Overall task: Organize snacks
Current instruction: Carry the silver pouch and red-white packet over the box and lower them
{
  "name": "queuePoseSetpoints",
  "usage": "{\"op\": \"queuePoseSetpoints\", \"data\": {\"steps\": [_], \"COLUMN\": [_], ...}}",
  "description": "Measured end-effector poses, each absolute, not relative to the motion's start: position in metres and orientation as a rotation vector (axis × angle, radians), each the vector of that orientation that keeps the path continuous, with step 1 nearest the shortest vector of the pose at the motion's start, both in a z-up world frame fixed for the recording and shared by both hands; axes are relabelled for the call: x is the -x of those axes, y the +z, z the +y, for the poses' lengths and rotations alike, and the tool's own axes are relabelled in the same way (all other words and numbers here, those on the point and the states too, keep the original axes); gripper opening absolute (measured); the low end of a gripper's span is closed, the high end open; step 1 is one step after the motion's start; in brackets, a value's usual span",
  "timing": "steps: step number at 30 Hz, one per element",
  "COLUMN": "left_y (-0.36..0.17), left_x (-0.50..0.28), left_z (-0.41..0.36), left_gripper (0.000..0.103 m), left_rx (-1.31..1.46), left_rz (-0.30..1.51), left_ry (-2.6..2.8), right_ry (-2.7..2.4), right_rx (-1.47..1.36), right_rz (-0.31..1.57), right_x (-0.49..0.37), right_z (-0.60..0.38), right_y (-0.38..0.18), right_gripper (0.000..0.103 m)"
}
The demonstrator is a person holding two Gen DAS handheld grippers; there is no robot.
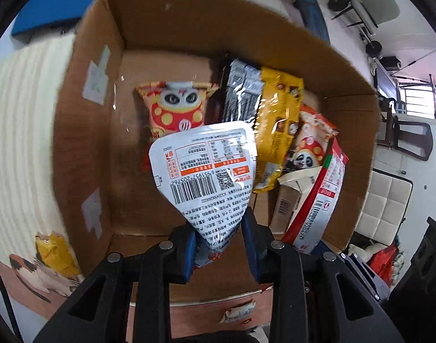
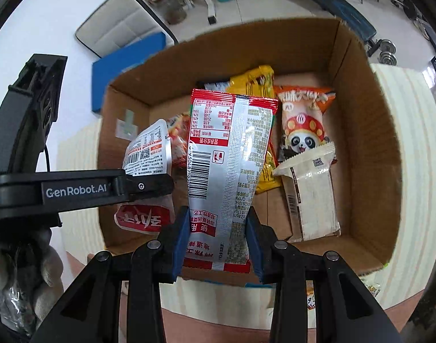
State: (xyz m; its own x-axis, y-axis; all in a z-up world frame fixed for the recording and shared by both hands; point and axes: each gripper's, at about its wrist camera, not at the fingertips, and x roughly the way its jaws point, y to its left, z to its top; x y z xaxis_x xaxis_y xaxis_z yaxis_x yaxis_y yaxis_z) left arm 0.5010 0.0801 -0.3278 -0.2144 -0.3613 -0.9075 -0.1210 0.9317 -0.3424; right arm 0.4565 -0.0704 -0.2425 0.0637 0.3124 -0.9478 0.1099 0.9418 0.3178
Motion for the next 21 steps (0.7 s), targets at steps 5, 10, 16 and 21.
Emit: {"op": "queuePoseSetpoints", "data": {"steps": [5, 10, 16, 21], "left_y": [-0.343, -0.345, -0.321, -0.299], "left_x": [-0.495, -0.490, -0.476, -0.466], "left_z": [0.083, 0.084, 0.083, 0.089], "left_gripper": [0.028, 0.046, 0.087, 0.087], "left_rx": [0.393, 0.346, 0.219, 0.214], "left_rz": [1.827, 1.813, 1.722, 1.651], "left_ry": [-0.214, -0.196, -0.155, -0.171], "right_ry": [0.164, 0.171, 0.145, 0.099], "right_rx": [-0.350, -0.308, -0.286, -0.222], "right_rz": [1.549, 1.610, 1.575, 1.518], "right_x": [-0.459, -0.459, -0.455, -0.453], "right_z": [-0.069, -0.067, -0.072, -0.075], "right_y": [-0.264, -0.278, -0.272, -0.259], "right_gripper": [0.042, 0.078, 0.099, 0.100]}}
